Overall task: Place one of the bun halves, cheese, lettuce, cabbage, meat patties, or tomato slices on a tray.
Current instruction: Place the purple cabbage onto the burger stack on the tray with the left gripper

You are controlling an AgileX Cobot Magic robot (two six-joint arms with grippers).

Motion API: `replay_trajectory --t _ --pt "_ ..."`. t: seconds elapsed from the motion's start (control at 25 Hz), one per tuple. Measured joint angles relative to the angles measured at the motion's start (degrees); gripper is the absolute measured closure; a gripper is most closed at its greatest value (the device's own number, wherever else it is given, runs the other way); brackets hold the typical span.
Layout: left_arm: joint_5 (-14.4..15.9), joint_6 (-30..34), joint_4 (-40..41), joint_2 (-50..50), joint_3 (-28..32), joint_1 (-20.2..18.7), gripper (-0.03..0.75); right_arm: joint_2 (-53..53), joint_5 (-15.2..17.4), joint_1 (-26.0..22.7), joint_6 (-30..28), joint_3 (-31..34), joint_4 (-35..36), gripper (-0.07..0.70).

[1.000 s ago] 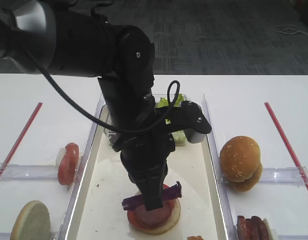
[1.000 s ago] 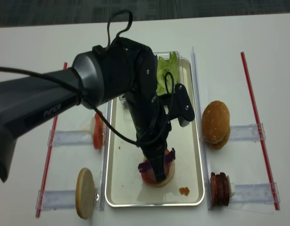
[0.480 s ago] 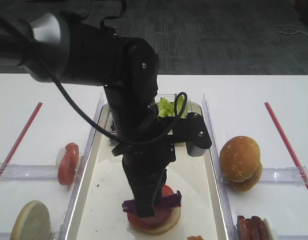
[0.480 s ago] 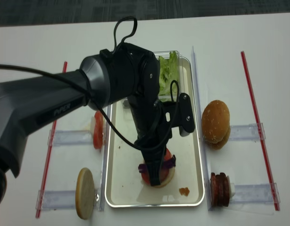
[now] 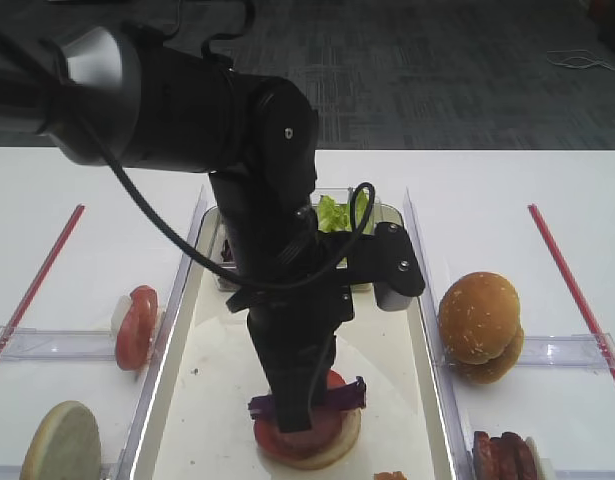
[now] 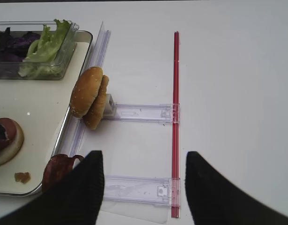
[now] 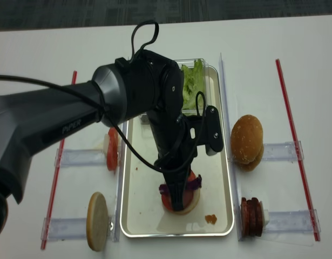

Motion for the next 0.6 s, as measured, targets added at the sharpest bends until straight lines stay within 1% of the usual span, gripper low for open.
replay_trajectory --t 0.4,0.6 --pt "-0.43 -0.22 -0.36 0.15 0.00 0.00 0.694 0.00 0.00 0.00 0.00 0.00 0.00 0.230" --pt "1.18 -0.19 -0.36 0.82 0.00 0.00 0.694 0.00 0.00 0.00 0.00 0.00 0.00 0.230"
